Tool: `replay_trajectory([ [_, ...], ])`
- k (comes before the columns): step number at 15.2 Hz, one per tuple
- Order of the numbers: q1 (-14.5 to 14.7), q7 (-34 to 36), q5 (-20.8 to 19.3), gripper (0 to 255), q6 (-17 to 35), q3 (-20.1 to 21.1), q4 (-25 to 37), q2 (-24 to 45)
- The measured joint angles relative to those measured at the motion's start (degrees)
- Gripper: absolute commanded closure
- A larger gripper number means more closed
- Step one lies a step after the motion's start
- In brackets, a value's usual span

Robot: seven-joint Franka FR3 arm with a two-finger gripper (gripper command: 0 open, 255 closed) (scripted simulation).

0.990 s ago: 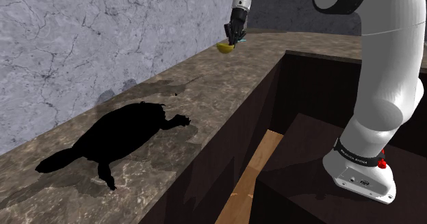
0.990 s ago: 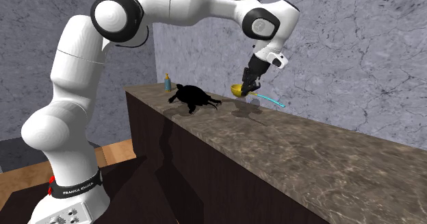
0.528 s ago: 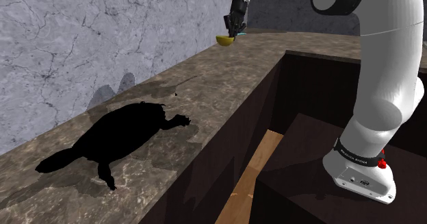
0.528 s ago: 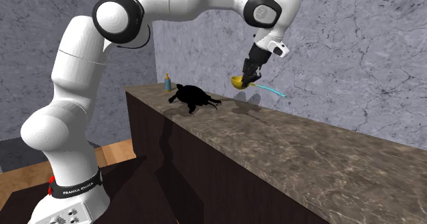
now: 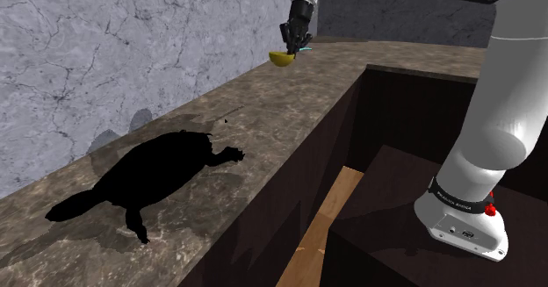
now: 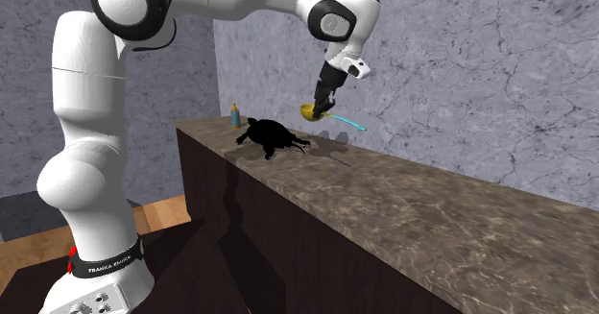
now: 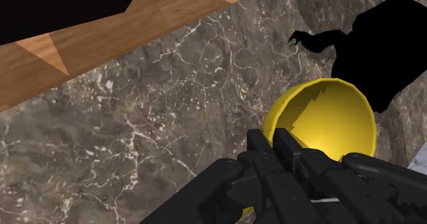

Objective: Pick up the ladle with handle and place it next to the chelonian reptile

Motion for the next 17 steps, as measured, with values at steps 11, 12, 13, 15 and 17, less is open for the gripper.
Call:
replay_trajectory([
  [11,6.9,8.87,0.56,255,10.34,5.93,-18.55,-13.86],
  [12,7.03,8.87,0.62,255,10.93,6.09,-19.28,-14.07],
  [13,7.11,8.74,0.69,255,11.56,6.2,-20.0,-14.19],
  [15,7.21,8.25,0.83,255,12.8,6.31,-21.12,-13.98],
  [17,7.22,7.54,0.96,255,14.12,6.34,-22.65,-14.01],
])
